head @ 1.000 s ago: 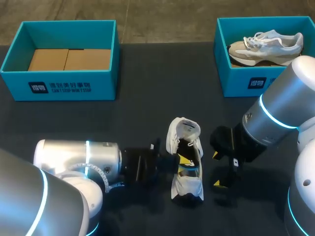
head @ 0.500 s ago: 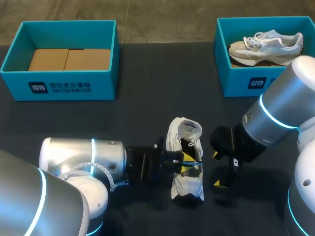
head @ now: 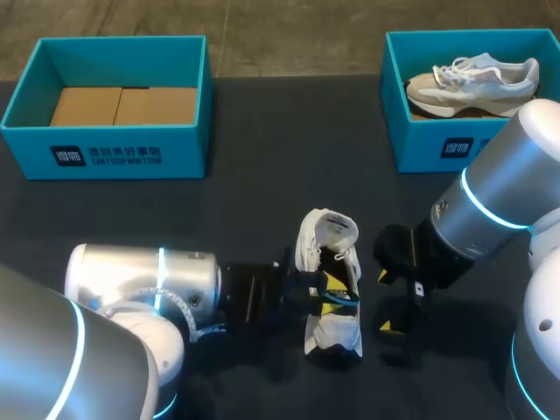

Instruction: Take the shoe out of the shoebox, open the shoe tongue, remove and reinsert the insole, then place the shoe into the shoebox

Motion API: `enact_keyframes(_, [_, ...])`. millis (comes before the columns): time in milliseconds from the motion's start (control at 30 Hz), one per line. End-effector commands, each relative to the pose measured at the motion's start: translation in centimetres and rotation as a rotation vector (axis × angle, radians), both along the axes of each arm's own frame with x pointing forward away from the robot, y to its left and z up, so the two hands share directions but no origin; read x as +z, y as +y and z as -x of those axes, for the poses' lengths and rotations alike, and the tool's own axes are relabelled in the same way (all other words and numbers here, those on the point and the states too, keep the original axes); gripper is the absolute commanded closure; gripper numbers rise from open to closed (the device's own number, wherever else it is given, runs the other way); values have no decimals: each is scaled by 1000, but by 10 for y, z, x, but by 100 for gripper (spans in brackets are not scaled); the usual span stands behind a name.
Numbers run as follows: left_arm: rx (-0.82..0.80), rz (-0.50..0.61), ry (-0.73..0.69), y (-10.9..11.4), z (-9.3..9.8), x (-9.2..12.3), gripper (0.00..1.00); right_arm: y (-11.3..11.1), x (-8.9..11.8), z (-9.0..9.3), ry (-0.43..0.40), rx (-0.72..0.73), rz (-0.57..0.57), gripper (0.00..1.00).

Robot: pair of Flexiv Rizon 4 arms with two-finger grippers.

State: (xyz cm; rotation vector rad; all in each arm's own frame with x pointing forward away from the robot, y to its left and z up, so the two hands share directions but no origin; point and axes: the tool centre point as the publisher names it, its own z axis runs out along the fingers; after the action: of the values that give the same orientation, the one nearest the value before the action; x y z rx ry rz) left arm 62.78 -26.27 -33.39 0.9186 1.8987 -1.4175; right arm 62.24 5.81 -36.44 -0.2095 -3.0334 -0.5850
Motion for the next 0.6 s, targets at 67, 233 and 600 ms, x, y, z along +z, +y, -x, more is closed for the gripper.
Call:
enact_keyframes(67, [-11,-7,-1,4,4,0,77,1,0,1,-1,-1,1,0])
enact_keyframes(233, [-18,-9,-11,4,4,-2,100,1,0,1,-1,-1,1,0])
enact_keyframes(600, [43,-57,-29,0,-19,-19,100,1,0,1,-1,-1,1,0])
